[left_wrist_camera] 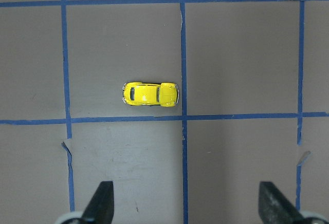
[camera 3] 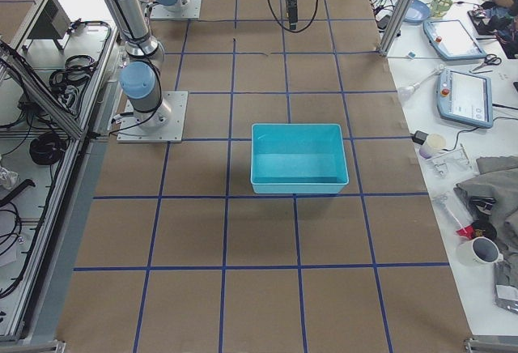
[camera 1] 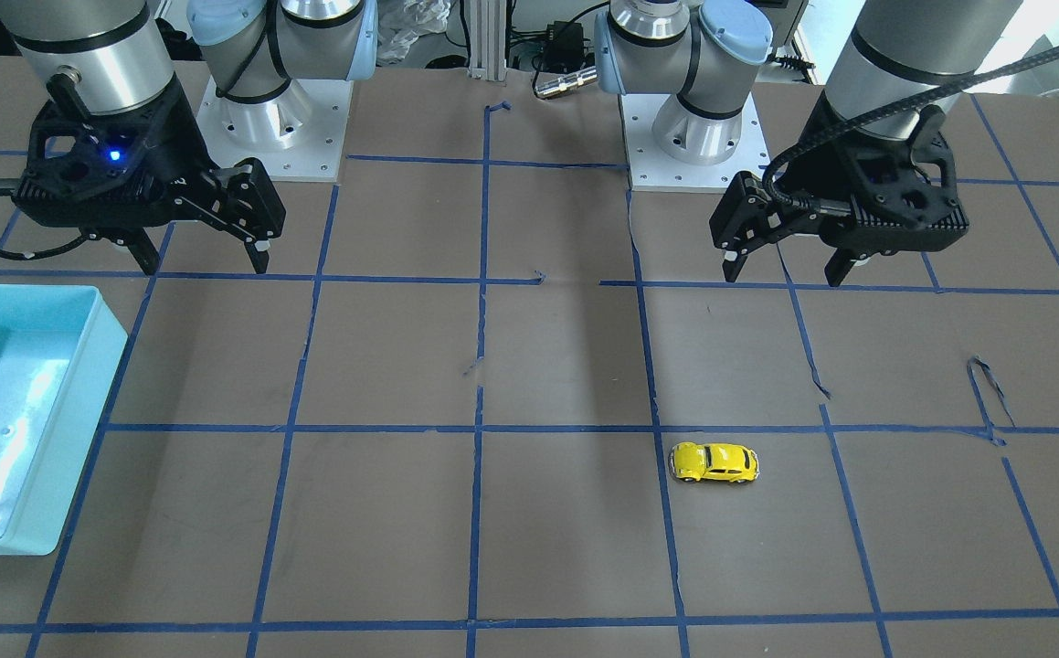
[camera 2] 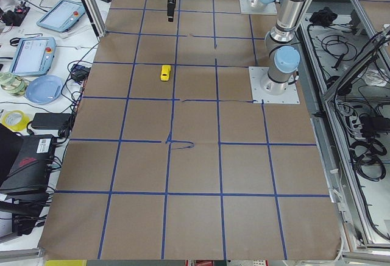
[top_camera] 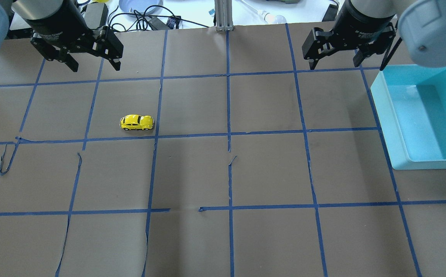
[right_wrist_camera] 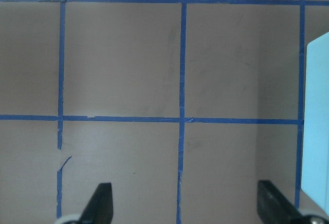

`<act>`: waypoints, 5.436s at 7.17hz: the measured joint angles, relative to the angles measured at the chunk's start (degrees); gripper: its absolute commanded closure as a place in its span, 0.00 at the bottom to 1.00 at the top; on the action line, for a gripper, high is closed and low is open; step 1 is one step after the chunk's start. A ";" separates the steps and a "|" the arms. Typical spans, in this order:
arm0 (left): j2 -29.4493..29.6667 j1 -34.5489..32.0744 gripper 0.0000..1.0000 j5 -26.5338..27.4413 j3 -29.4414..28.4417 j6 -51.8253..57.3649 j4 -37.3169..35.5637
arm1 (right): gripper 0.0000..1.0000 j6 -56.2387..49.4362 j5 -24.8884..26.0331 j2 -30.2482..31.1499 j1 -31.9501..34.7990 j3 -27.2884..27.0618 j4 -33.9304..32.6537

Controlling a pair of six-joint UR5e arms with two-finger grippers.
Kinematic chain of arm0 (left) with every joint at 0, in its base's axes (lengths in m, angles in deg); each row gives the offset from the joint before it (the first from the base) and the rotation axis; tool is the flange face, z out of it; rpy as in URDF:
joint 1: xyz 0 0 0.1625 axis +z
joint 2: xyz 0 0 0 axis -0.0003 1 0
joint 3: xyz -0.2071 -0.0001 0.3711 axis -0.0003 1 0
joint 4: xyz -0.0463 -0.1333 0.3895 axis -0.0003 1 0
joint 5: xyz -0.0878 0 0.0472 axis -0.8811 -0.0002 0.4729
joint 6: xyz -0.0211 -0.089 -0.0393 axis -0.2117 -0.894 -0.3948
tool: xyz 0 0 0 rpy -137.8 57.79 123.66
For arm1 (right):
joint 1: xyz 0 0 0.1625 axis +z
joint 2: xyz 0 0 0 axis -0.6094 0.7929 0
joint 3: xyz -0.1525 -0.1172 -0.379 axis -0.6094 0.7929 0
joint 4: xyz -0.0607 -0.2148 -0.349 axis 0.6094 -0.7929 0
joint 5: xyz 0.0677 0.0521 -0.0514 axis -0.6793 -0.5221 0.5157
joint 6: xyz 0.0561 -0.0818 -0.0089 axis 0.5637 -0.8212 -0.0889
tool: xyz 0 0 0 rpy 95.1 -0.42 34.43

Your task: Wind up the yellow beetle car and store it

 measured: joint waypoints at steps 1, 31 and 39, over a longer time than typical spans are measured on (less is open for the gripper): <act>0.00 -0.03 0.00 -0.02 0.02 0.01 -0.01 | 0.00 -0.01 0.00 0.00 0.00 0.00 0.00; 6.05 -1.13 0.00 -0.73 1.94 19.17 -7.34 | 0.00 -0.19 0.55 -0.17 0.00 0.00 0.08; 18.19 1.58 0.00 2.60 19.27 79.18 -33.35 | 0.00 -0.19 0.44 -0.19 0.00 0.00 0.00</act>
